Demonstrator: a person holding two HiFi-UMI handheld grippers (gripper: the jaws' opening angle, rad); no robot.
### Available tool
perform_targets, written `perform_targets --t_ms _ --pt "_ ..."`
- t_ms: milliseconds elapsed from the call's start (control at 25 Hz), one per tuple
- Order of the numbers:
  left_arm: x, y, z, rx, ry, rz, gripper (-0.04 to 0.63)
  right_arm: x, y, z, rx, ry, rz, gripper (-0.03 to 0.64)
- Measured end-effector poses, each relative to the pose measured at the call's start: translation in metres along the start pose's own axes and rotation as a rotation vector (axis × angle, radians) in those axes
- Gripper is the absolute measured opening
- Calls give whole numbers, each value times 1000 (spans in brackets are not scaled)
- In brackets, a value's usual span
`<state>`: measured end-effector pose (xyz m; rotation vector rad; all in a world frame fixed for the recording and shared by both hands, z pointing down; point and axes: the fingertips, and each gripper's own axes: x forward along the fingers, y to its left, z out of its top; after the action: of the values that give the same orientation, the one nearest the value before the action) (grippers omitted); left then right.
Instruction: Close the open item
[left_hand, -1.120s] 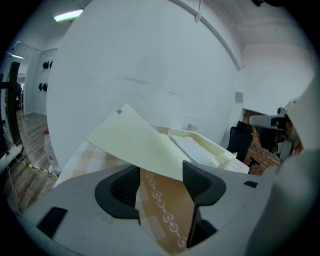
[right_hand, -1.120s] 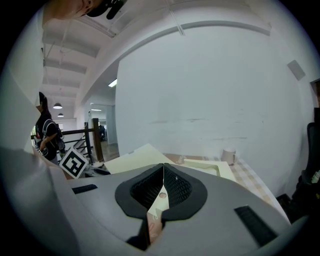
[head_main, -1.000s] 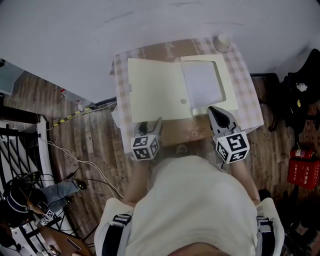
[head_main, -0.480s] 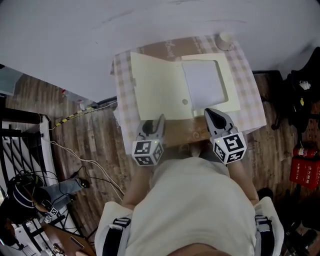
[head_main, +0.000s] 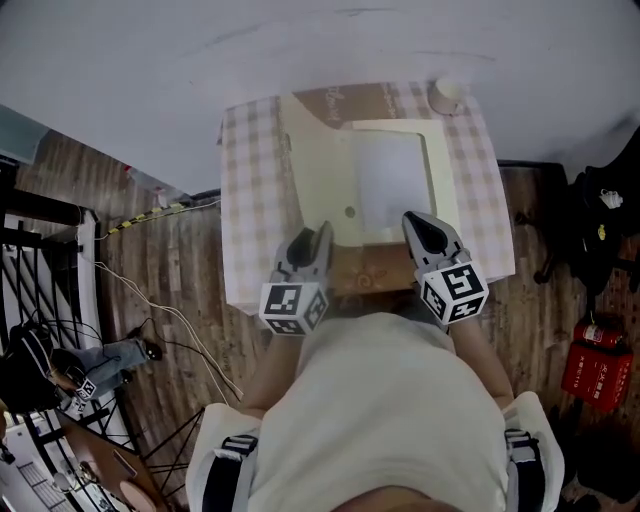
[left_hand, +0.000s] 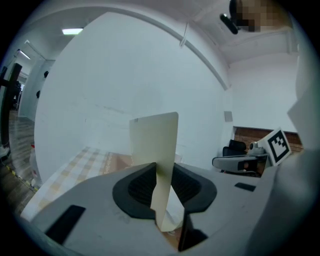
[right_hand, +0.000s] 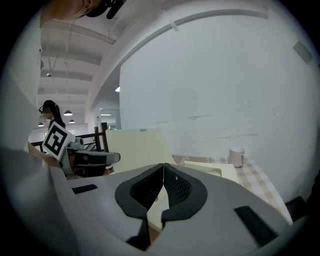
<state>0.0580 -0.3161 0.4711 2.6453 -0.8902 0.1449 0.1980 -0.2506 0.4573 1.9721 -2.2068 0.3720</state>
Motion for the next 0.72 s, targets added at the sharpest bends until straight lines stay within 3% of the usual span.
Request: perform_targets --t_ms 320,720 --pt "27 -57 7 30 -24 3 78 -16 -54 9 2 -8 47 0" --pt "60 -120 -8 57 21 -78 80 -21 -115 12 3 -17 103 0"
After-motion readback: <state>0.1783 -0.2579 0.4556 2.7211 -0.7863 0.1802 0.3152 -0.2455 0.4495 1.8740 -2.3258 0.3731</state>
